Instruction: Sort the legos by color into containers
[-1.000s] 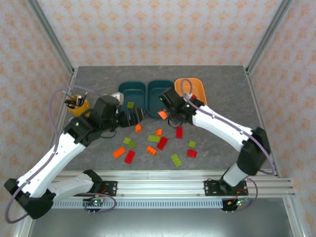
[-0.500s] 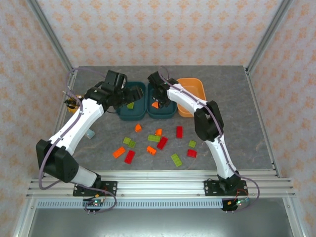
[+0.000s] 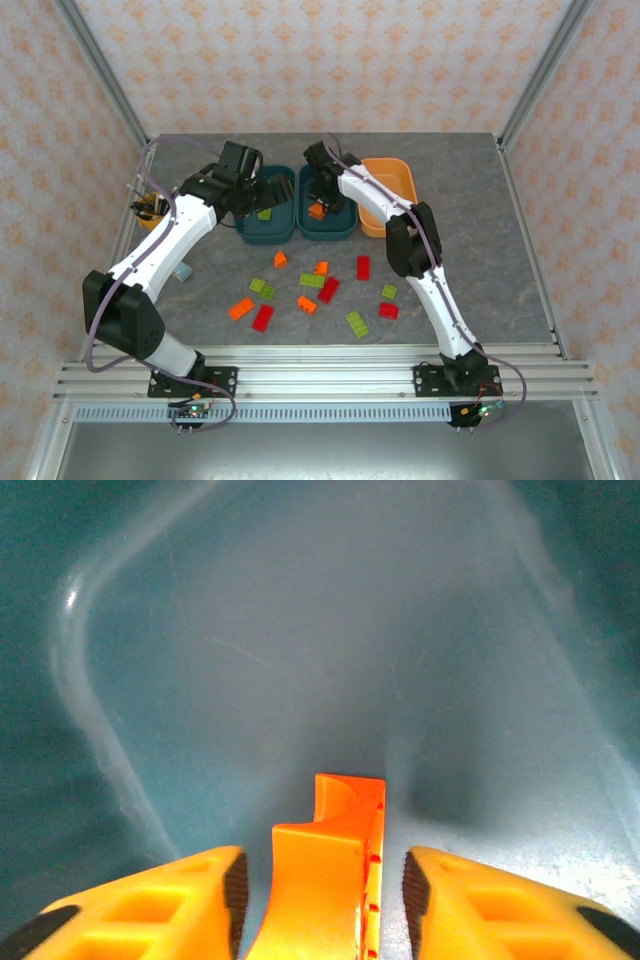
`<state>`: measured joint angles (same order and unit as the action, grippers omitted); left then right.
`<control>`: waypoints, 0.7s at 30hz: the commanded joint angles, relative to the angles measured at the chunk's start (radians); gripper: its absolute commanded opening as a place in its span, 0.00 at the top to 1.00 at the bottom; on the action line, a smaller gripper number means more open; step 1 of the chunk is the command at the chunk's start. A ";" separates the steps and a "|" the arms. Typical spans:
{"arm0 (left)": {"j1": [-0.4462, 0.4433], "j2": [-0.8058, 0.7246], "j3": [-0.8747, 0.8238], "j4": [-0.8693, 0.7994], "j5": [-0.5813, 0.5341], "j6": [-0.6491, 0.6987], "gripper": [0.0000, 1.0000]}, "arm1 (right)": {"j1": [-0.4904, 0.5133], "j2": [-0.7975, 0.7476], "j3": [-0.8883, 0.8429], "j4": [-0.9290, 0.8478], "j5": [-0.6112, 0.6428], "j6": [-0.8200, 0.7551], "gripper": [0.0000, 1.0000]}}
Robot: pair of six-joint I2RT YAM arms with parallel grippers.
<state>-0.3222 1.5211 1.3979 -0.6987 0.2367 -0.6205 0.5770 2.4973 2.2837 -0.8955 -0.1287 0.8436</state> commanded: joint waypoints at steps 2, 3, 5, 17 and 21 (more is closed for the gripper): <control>0.008 -0.049 0.010 -0.081 -0.033 0.021 0.09 | 0.003 -0.126 0.037 -0.041 0.029 -0.037 0.47; 0.008 -0.059 0.013 -0.102 -0.038 0.018 0.09 | 0.005 -0.157 0.037 -0.042 0.041 -0.049 0.47; 0.008 -0.083 0.018 -0.135 -0.047 0.014 0.09 | 0.007 -0.222 0.030 -0.034 0.061 -0.077 0.47; 0.005 -0.300 -0.184 -0.320 -0.038 -0.062 0.14 | 0.152 -0.843 -0.589 0.298 0.041 -0.395 0.47; 0.005 -0.375 -0.371 -0.267 -0.004 -0.199 0.17 | 0.251 -1.068 -0.987 0.515 -0.050 -0.458 0.45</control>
<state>-0.3206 1.1744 1.1156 -0.9337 0.2249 -0.7082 0.7879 1.4860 1.4902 -0.5304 -0.1169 0.4839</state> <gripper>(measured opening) 0.833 0.547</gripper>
